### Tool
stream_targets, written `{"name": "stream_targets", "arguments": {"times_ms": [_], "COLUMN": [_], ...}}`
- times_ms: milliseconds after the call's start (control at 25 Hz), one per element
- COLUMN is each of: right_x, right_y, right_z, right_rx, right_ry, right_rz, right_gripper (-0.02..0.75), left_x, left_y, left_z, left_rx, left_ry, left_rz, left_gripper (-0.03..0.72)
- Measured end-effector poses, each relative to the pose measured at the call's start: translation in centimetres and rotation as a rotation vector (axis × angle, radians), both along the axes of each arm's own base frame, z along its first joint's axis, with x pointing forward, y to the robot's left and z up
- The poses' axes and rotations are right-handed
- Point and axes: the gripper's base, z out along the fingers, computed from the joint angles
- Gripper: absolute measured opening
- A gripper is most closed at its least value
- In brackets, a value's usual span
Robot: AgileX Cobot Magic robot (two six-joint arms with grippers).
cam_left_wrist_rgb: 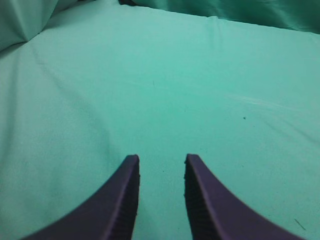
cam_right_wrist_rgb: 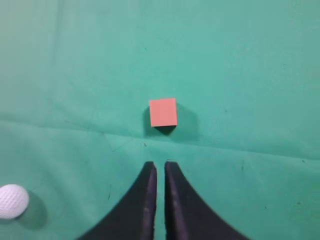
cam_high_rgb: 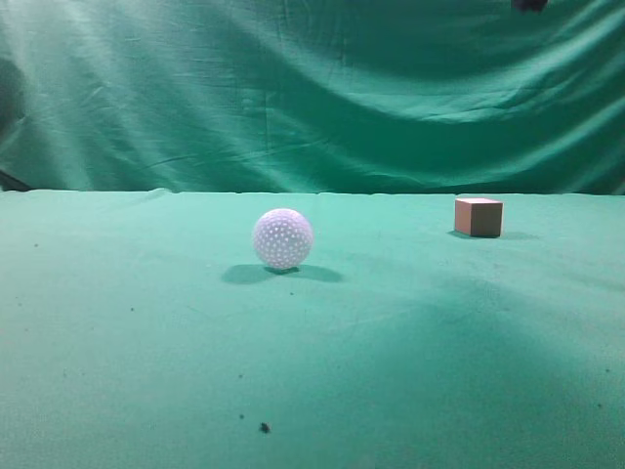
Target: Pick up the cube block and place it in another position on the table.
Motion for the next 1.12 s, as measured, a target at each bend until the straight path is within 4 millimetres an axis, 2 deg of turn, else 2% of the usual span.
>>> {"name": "stream_targets", "arguments": {"times_ms": [80,200,400,520,760,920,1120], "right_x": [-3.1,-7.4,-13.5,-16.1,-19.4,-19.8,-20.9], "right_y": [-1.0,-2.4,-4.4,-5.2,-6.3,-6.7,-7.4], "right_z": [1.5,1.5,-0.7,-1.8,-2.0,-2.2,-2.6], "right_rx": [0.018,0.037,0.074,0.088,0.085,0.039,-0.041], "right_ry": [-0.054,-0.113,-0.196,-0.228,-0.208,-0.186,-0.288], "right_rz": [0.0,0.001,-0.007,-0.008,-0.01,-0.004,0.073], "right_gripper": [0.0,0.0,0.0,0.0,0.0,0.0,0.0], "left_x": [0.0,0.0,0.0,0.0,0.0,0.0,0.0], "left_y": [0.0,0.0,0.0,0.0,0.0,0.0,0.0], "left_z": [0.0,0.0,0.0,0.0,0.0,0.0,0.0], "left_rx": [0.0,0.0,0.0,0.0,0.0,0.0,0.0], "left_ry": [0.0,0.0,0.0,0.0,0.0,0.0,0.0], "left_rz": [0.0,0.0,0.0,0.0,0.0,0.0,0.0], "left_gripper": [0.262,0.262,0.262,0.262,0.262,0.262,0.262]}}
